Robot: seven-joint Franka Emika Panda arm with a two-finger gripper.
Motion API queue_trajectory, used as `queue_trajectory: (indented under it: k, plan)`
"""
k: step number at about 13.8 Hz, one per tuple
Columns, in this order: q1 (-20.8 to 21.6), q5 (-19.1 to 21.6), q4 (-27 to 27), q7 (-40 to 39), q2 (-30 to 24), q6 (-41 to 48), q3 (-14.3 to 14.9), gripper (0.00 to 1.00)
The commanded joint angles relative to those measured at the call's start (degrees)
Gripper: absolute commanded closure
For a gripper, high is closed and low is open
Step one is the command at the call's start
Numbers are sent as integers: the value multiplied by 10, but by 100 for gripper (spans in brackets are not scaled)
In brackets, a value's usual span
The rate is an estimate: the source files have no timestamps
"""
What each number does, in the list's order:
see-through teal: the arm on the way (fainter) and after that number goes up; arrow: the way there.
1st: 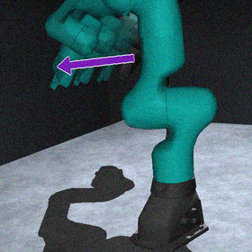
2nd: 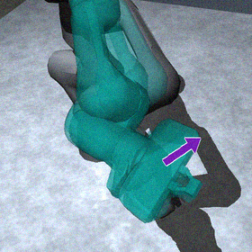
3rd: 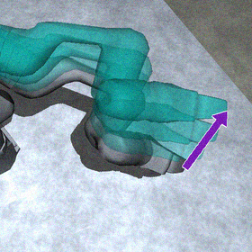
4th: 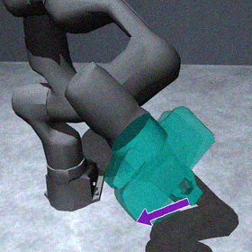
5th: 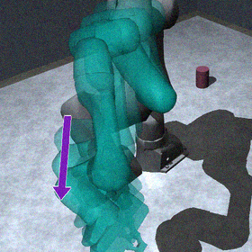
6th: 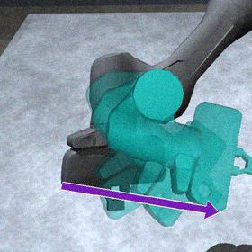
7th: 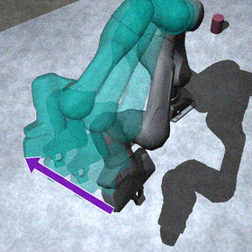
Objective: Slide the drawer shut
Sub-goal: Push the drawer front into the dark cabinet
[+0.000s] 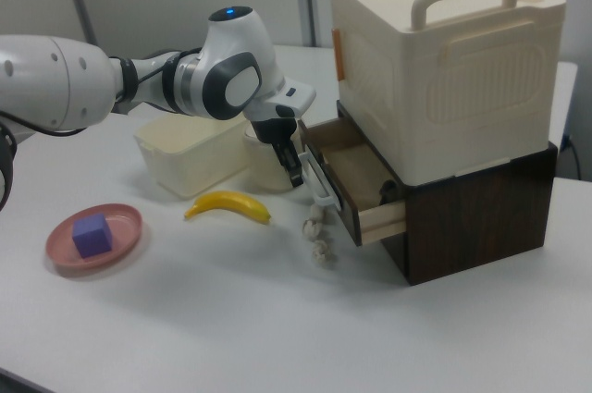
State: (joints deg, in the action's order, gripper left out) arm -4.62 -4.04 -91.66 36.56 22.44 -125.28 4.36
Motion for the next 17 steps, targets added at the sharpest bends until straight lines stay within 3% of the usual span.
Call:
queue_trajectory:
  k: [1,6,17]
  plan:
    - [-19,-31,23,4,25,-37,4,100]
    - [-26,-65,24,4,30,-88,4,100]
    - [-31,-83,46,2,25,-90,4,100]
